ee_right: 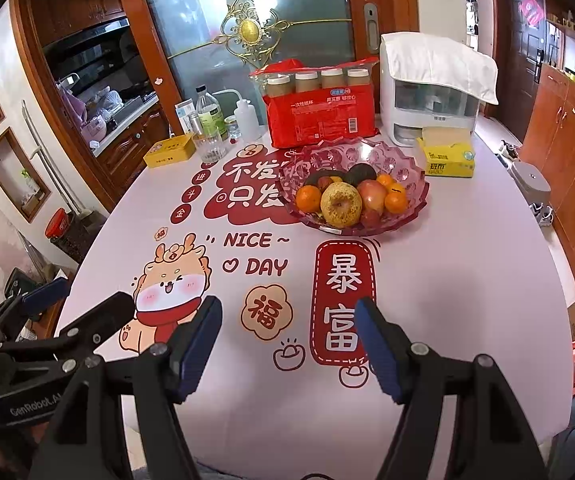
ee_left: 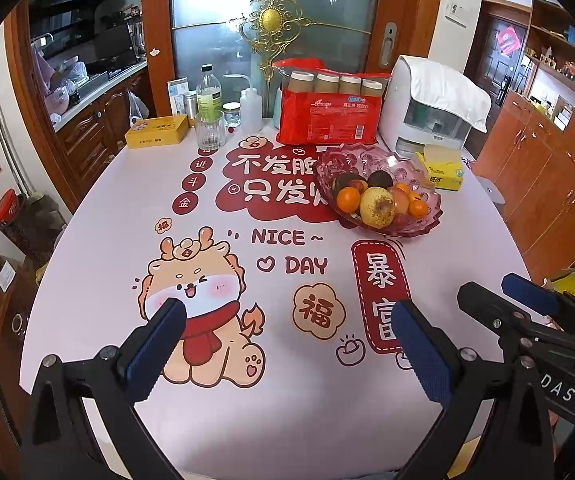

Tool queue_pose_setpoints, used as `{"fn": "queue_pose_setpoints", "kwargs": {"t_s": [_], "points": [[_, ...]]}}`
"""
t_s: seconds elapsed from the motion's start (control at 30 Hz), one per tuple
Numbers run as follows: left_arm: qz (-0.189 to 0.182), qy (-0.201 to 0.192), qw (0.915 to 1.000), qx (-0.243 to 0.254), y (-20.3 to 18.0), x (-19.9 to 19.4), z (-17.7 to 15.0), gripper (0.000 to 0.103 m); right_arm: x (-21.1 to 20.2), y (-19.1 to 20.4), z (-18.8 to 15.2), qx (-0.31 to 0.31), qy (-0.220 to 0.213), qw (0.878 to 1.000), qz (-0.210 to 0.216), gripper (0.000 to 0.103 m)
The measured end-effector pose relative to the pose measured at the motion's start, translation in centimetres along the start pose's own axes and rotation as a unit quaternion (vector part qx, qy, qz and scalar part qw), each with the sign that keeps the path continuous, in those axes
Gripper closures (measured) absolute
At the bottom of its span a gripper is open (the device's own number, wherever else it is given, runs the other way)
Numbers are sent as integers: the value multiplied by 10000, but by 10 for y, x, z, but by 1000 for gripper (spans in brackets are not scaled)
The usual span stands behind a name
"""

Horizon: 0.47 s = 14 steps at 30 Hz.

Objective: Organize fruits

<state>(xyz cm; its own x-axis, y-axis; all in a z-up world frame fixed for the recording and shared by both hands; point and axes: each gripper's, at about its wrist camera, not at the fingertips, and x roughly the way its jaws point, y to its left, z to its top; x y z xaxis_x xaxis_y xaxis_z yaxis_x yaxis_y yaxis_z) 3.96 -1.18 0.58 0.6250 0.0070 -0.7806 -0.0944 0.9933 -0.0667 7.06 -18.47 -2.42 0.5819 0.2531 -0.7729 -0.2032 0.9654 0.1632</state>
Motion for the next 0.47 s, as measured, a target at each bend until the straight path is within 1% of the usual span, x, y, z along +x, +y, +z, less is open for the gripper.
{"fn": "queue_pose_setpoints", "kwargs": {"t_s": [0.17,0.47], "points": [[-12,42,10000,-67,-3,2,0,1,1,-3,2,-10,16,10000,35,34],[85,137,9998,-148,-8,10,3,1,7,-11,5,-42,103,9998,143,34]]}}
